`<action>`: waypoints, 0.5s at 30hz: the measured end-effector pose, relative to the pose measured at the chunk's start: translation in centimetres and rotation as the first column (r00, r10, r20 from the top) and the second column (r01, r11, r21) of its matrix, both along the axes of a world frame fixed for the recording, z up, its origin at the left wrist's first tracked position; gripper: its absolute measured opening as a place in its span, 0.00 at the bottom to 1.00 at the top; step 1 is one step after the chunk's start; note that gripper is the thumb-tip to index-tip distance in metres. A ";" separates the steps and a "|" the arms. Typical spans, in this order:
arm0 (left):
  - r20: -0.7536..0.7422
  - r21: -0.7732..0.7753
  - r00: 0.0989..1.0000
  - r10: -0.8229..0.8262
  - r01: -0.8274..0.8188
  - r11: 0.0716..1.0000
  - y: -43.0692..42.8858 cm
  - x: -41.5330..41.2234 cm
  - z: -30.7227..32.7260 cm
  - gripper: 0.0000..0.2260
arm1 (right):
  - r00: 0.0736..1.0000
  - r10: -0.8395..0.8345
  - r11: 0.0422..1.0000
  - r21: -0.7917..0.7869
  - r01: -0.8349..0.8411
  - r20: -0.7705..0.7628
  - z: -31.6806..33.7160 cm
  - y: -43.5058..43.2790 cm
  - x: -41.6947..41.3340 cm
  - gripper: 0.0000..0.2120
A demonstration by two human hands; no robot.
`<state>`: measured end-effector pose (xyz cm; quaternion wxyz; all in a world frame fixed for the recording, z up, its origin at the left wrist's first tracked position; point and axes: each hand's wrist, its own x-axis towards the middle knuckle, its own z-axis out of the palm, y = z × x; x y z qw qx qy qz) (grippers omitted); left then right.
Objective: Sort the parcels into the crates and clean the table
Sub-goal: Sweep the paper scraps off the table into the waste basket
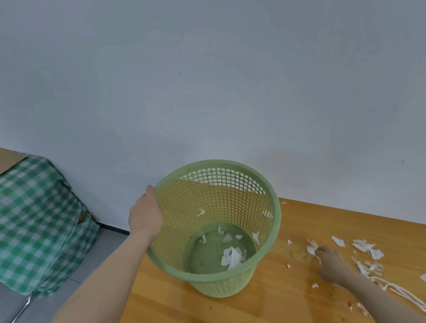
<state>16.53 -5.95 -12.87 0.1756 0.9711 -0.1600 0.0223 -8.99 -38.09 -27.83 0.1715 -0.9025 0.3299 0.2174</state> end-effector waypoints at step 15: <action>-0.010 -0.001 1.000 -0.003 0.003 1.000 -0.3 -0.3 0.1 0.12 | 0.992 0.067 0.998 0.023 -0.065 -0.102 0.2 1.0 -0.4 0.32</action>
